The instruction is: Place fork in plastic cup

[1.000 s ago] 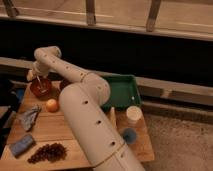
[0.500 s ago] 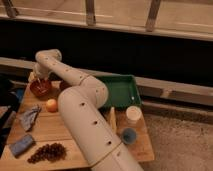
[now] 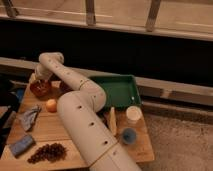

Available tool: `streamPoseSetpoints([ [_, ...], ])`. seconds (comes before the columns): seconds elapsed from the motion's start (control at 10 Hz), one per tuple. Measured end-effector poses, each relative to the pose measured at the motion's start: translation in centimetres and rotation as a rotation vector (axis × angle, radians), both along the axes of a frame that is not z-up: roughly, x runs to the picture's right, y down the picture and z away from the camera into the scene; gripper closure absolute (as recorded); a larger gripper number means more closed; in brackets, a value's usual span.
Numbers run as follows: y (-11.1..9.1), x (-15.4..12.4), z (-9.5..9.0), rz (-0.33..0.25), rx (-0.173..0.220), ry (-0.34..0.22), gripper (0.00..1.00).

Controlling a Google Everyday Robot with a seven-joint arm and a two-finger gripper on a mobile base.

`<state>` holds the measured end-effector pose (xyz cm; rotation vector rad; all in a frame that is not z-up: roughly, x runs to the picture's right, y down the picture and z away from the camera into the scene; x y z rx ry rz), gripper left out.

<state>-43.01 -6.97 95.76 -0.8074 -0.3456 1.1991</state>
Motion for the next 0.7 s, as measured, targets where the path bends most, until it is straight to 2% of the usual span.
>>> streamPoseSetpoints([
  [0.3, 0.4, -0.5, 0.9, 0.011, -0.014, -0.031, 0.37],
  [0.5, 0.8, -1.0, 1.3, 0.014, -0.025, -0.049, 0.52],
  [0.7, 1.2, -1.3, 1.4, 0.009, -0.031, -0.057, 0.72],
])
